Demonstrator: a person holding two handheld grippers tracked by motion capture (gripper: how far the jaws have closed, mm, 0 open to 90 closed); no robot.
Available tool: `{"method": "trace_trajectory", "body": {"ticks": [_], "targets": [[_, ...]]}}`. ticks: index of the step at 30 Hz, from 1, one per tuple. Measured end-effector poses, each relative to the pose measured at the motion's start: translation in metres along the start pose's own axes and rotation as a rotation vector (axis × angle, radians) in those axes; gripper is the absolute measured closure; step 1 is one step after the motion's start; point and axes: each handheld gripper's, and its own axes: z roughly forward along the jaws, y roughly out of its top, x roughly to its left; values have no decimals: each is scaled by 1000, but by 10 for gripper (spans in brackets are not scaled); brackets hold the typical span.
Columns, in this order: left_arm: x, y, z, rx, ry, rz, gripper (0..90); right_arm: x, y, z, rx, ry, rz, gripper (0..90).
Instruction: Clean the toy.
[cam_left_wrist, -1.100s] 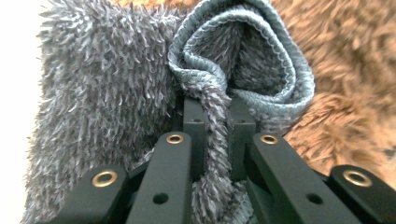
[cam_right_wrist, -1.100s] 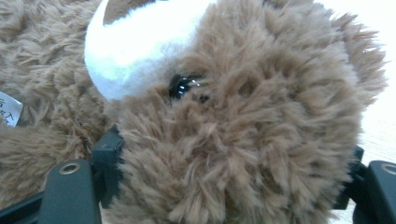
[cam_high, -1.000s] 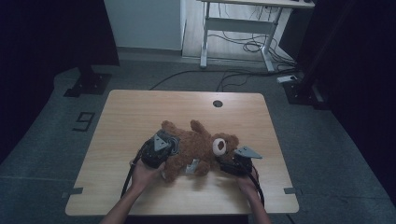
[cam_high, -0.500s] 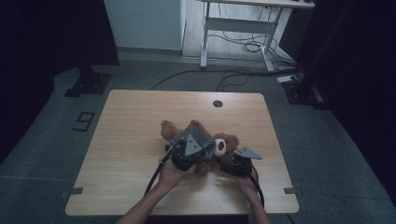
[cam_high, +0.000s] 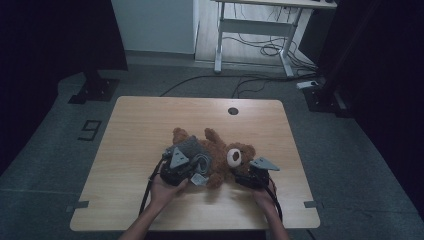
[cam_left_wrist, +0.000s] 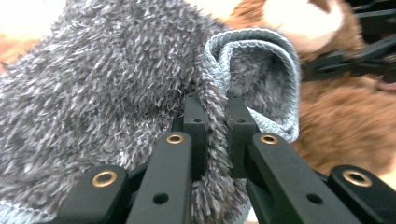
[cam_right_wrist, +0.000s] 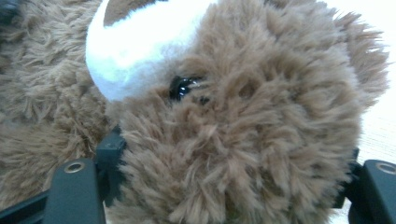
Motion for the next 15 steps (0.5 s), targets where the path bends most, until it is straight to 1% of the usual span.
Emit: {"method": "trace_trajectory", "body": {"ticks": [2, 5, 6, 8, 11, 13, 15], "targets": [[8, -6, -3, 11, 24, -10, 818, 0, 0, 0, 0, 0, -1, 265], [18, -17, -4, 38, 49, -33, 818, 0, 0, 0, 0, 1, -3, 265], [21, -20, -3, 55, 73, -38, 818, 0, 0, 0, -1, 0, -4, 265], [25, -25, -1, 75, 101, -41, 819, 0, 0, 0, 0, 1, -3, 265], [30, -31, 5, 111, 139, -35, 819, 0, 0, 0, -1, 0, -3, 265], [34, -34, 8, 122, 137, -49, 819, 0, -1, 0, -3, 0, 1, 266], [38, -37, 8, 119, 119, -68, 819, 0, -1, 0, -4, 1, 4, 265]]}}
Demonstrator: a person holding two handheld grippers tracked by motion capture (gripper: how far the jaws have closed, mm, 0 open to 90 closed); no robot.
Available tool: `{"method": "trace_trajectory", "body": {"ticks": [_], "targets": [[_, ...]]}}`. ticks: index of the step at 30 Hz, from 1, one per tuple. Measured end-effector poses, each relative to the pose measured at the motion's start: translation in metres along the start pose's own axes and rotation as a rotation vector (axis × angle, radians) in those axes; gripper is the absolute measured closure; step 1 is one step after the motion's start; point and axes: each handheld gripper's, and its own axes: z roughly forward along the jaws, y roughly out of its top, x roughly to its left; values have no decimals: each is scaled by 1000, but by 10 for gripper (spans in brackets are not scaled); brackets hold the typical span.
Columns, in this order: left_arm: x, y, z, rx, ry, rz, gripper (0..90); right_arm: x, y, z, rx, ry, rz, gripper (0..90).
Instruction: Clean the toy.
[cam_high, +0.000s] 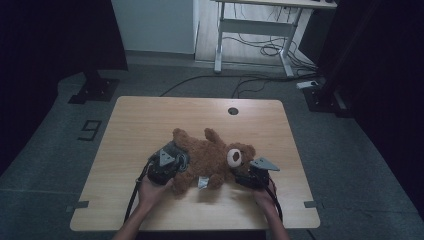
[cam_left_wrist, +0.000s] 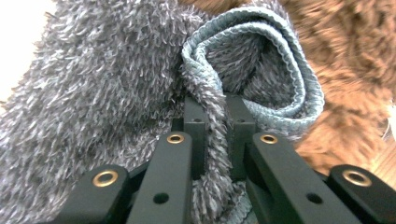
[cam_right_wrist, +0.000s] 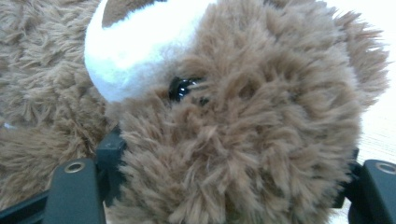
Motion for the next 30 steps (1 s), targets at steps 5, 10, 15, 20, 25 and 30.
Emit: {"method": "trace_trajectory", "body": {"ticks": [5, 10, 15, 20, 25, 30], "targets": [[2, 0, -16, -30, 4, 10, 817, -1, 0, 0, -1, 4, 5, 265], [11, -8, -36, -47, 42, 13, 817, -1, 0, 0, 0, 3, 5, 264], [16, -20, -55, -56, 66, 14, 816, -2, 0, 0, -2, 3, 10, 263], [27, -38, -68, -36, 92, -3, 812, -2, -1, 0, -5, 3, 9, 263], [38, -60, -82, -9, 114, -26, 810, -2, -1, 0, -5, 3, 10, 263], [44, -77, -90, 31, 149, -18, 805, -1, -1, 0, -6, 2, 12, 261]]}}
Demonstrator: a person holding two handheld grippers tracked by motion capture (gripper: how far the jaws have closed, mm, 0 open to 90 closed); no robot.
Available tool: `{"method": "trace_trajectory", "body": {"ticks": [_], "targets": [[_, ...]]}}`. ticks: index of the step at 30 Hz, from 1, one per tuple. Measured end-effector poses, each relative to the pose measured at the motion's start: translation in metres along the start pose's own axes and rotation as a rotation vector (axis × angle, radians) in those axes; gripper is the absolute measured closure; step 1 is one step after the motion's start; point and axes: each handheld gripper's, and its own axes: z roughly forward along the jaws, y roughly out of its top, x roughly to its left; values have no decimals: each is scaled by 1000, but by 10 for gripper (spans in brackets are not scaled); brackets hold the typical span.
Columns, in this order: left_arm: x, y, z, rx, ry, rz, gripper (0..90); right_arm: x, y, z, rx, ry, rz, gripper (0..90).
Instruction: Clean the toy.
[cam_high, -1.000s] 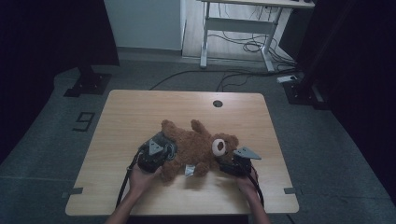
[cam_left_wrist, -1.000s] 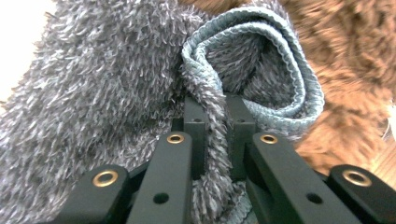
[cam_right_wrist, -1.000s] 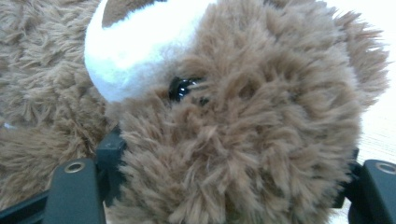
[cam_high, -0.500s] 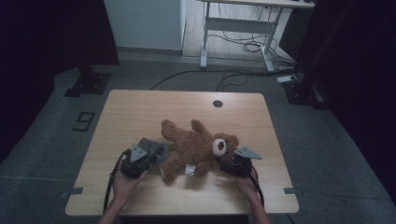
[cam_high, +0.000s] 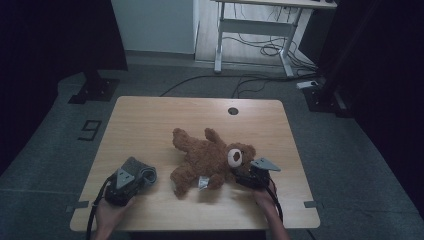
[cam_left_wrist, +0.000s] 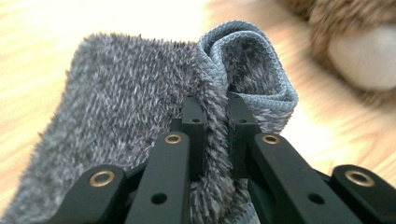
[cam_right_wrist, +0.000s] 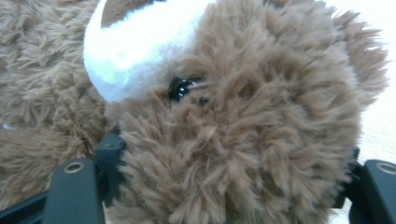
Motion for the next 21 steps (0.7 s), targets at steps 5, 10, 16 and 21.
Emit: {"method": "trace_trajectory", "body": {"ticks": [5, 10, 16, 21], "targets": [[5, -8, 2, 19, 0, -9, 783, 0, 0, 0, 2, -4, -6, 244], [3, -6, 6, 17, -44, 11, 622, 1, 1, -1, 9, -14, -12, 186], [-7, 3, 10, -8, -59, 26, 344, 4, 4, -5, 17, -11, -10, 114], [-16, 22, -3, -97, -24, 41, 269, 7, 7, -11, 25, -18, -21, 93]]}}
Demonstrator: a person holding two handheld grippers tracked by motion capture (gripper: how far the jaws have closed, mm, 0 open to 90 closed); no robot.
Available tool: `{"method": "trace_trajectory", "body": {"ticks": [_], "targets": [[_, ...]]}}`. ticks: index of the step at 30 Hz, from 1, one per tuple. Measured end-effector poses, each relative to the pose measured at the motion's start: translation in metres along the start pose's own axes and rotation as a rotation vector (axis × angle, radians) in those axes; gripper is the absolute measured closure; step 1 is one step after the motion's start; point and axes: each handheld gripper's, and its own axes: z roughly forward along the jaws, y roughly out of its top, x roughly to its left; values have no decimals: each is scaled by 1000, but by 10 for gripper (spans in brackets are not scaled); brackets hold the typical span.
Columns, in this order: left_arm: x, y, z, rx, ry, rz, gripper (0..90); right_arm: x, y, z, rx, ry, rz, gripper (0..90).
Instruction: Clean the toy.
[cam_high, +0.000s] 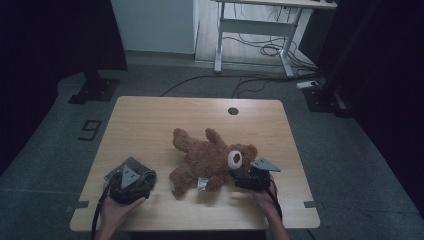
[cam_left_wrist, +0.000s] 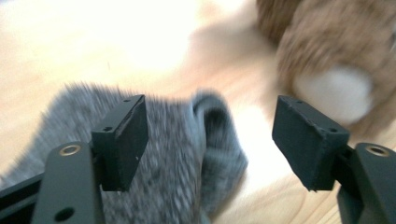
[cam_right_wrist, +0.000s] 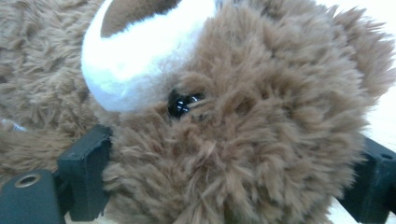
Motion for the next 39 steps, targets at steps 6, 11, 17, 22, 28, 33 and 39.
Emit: {"method": "trace_trajectory", "body": {"ticks": [6, 11, 17, 22, 28, 33, 39], "targets": [[-6, 15, -13, -78, -43, -14, 248, 0, 2, -10, -33, 6, -8, 96], [-16, 23, -15, -109, -84, -3, 243, 0, 6, -23, -80, 10, 3, 125], [-29, 34, -8, -121, -127, 11, 239, 1, 10, -38, -120, 41, 2, 133], [-38, 36, 4, -114, -155, 14, 242, 5, 13, -44, -134, 68, -8, 141], [-51, 35, 14, -94, -173, 49, 245, 9, 12, -48, -137, 78, -14, 149], [-53, 28, 13, -88, -175, 46, 251, 11, 3, -55, -134, 102, -7, 151], [-60, 15, 13, -66, -210, 33, 256, 14, -17, -67, -103, 93, -5, 150]]}}
